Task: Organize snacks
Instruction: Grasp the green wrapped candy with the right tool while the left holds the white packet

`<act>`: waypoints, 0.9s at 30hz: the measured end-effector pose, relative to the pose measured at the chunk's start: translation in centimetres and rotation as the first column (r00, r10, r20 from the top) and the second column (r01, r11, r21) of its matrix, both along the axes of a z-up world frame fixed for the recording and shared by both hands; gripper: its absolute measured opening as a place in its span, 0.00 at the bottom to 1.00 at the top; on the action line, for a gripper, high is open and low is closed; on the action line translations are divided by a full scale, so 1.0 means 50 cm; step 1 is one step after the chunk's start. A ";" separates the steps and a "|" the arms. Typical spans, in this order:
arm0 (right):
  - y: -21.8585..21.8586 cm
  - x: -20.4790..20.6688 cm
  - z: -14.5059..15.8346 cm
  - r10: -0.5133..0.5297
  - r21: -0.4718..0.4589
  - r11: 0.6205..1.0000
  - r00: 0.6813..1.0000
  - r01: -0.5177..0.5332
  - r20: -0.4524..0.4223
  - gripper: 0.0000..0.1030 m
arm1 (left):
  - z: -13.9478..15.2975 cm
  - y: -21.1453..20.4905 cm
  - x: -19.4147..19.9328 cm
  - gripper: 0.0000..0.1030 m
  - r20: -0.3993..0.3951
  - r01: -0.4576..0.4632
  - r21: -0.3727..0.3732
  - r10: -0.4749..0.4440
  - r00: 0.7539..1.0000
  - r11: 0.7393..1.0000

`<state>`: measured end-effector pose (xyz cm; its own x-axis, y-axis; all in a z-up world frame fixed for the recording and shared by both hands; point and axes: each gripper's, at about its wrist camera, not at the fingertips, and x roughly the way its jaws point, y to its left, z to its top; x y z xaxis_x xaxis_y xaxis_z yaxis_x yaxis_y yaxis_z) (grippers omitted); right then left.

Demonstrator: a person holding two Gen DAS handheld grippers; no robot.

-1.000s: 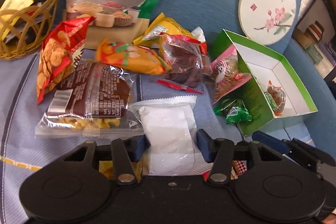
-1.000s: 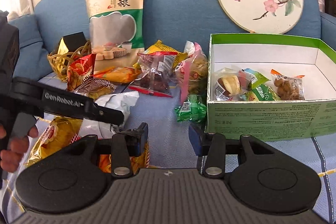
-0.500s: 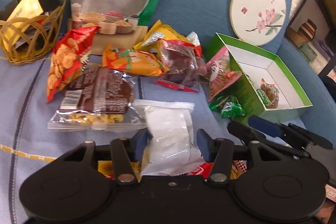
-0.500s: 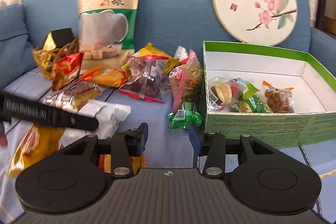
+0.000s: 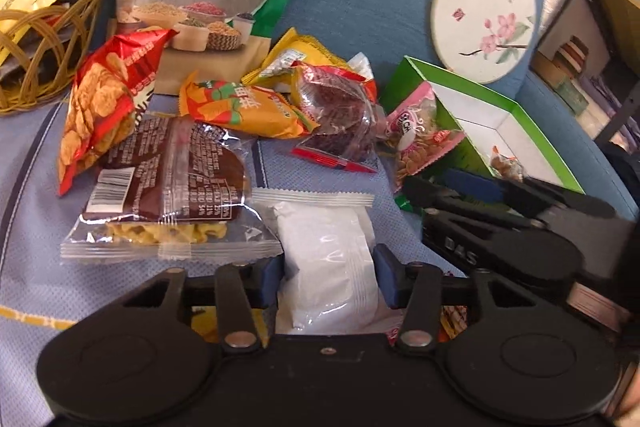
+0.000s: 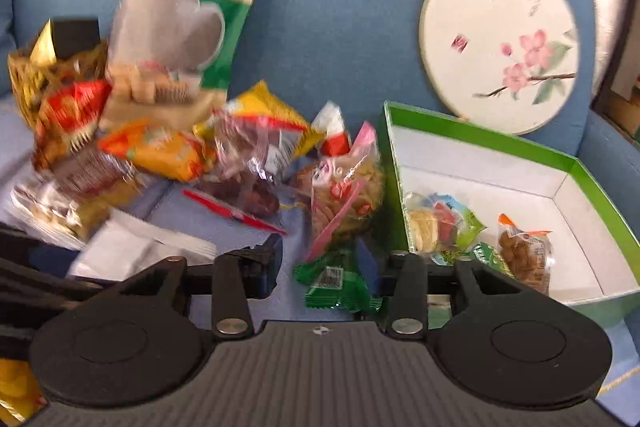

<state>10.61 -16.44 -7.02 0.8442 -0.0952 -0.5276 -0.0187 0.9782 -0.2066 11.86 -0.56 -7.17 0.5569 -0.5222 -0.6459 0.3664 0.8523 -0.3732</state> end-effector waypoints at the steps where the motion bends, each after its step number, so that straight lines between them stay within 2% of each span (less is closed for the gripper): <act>1: 0.003 0.003 -0.002 0.005 -0.029 1.000 1.000 -0.005 0.000 0.59 | 0.001 0.004 -0.002 0.74 0.004 0.005 -0.001 -0.005 1.000 1.000; 2: 0.006 0.003 -0.002 0.007 -0.042 0.999 1.000 -0.008 -0.011 0.60 | 0.002 0.008 -0.003 0.73 0.006 0.008 -0.001 -0.008 1.000 1.000; 3: 0.006 0.001 -0.002 0.019 -0.031 0.999 1.000 -0.020 -0.021 0.66 | 0.004 0.011 -0.005 0.72 0.008 0.013 0.003 -0.013 1.000 1.000; 6: 0.000 -0.020 0.008 0.085 0.075 0.994 0.993 -0.079 -0.084 0.63 | 0.012 0.024 -0.007 0.71 0.012 0.016 0.016 -0.016 1.000 1.000; 8: -0.006 -0.037 0.013 0.110 0.137 0.986 0.989 -0.096 -0.095 0.60 | 0.014 0.036 -0.007 0.71 0.010 -0.007 0.010 0.007 1.000 1.000; 12: 0.007 -0.038 0.024 0.093 0.022 0.996 0.995 -0.092 -0.041 0.62 | 0.010 0.055 -0.003 0.71 -0.007 -0.033 -0.009 0.033 0.999 0.999; 17: 0.013 0.024 0.012 0.052 -0.071 0.996 0.997 -0.056 -0.062 0.65 | 0.012 0.057 -0.006 0.72 -0.003 -0.033 -0.006 0.033 0.999 0.999; 18: 0.011 0.039 0.005 0.042 -0.101 0.994 0.997 -0.049 -0.072 0.61 | 0.012 0.056 -0.005 0.73 -0.004 -0.030 -0.005 0.030 1.000 1.000; 21: 0.018 0.042 -0.011 0.069 -0.190 0.978 0.992 -0.088 -0.103 0.64 | 0.013 0.060 -0.005 0.73 -0.007 -0.023 -0.007 0.023 1.000 1.000; 22: 0.021 0.034 -0.011 0.078 -0.189 0.977 0.989 -0.100 -0.123 0.70 | 0.012 0.061 -0.005 0.74 -0.009 -0.022 -0.008 0.022 1.000 1.000; 25: 0.016 -0.006 -0.001 0.096 -0.111 0.987 0.984 -0.113 -0.147 0.76 | 0.011 0.060 -0.004 0.77 -0.010 -0.020 -0.005 0.020 1.000 1.000; 27: 0.012 -0.031 0.006 0.108 -0.049 0.992 0.983 -0.117 -0.151 0.77 | 0.010 0.054 -0.006 0.90 0.006 -0.020 0.022 0.020 1.000 1.000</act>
<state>9.08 -15.86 -6.73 0.7641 -0.0377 -0.6440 -0.1628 0.9547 -0.2491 11.54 2.16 -6.67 0.5704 -0.4969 -0.6540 0.3514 0.8673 -0.3524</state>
